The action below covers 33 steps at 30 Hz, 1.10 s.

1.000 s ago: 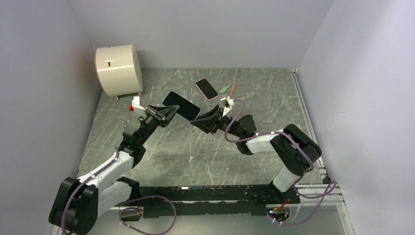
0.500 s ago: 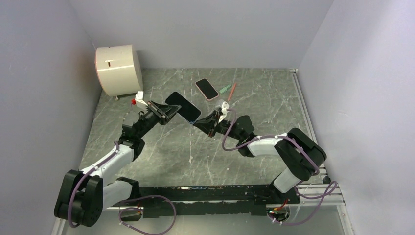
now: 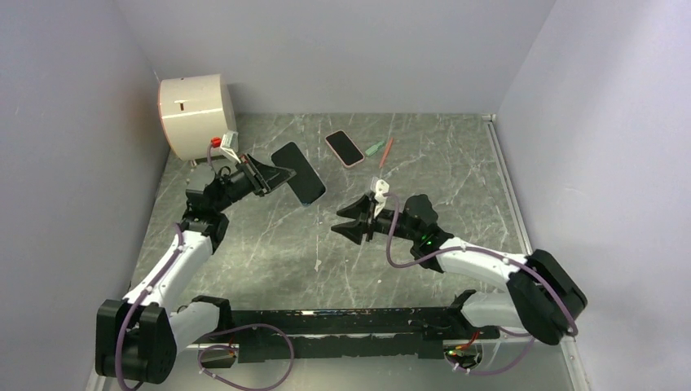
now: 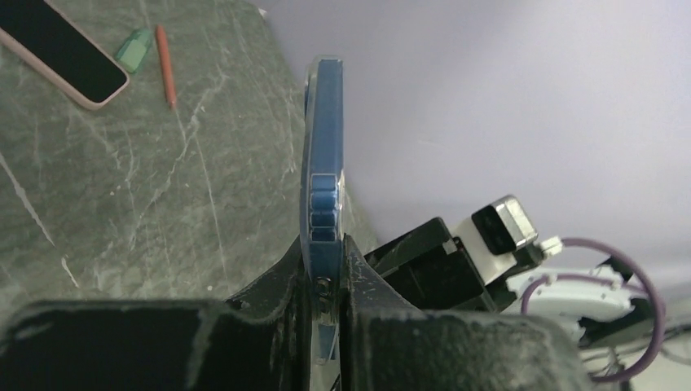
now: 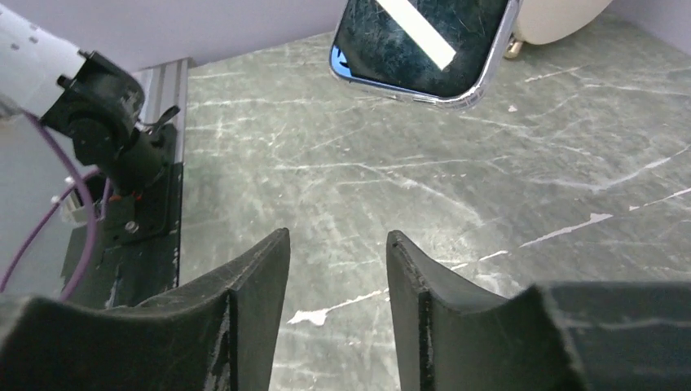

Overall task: Take the phone out of the phone case
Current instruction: Remove the phone case from the phone.

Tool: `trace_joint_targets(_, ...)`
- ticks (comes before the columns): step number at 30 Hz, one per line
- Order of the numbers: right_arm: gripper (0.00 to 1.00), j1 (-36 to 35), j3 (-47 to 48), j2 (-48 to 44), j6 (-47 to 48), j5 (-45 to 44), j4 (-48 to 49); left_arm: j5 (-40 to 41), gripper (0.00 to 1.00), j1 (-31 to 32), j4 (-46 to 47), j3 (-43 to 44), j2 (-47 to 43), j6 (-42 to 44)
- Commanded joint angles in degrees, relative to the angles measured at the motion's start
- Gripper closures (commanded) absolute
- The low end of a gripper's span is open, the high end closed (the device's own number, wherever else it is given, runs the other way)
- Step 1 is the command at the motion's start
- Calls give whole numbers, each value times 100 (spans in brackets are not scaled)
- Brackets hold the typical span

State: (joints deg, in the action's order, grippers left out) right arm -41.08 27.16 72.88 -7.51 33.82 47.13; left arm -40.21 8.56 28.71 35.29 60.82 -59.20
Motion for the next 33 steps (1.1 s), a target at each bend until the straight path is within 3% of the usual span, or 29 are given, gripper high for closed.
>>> trace_joint_targets(1,47,21,217,-649,591,311,-1344,-781,97,-3,170,318,-200,897)
trace_joint_targets(6,40,50,571,-1131,1184,360,-2571,-1451,97,-3,1256,197,30,704)
trace_joint_targets(13,37,56,940,-1129,1560,492,-3057,-1996,98,-3,2779,-68,334,335)
trace_joint_targets(22,37,57,1669,-811,1728,884,-3568,-2348,98,138,3188,-101,399,506)
trace_joint_targets(33,42,56,2197,-529,1975,1050,-4032,-2117,98,303,2342,-73,-6,991)
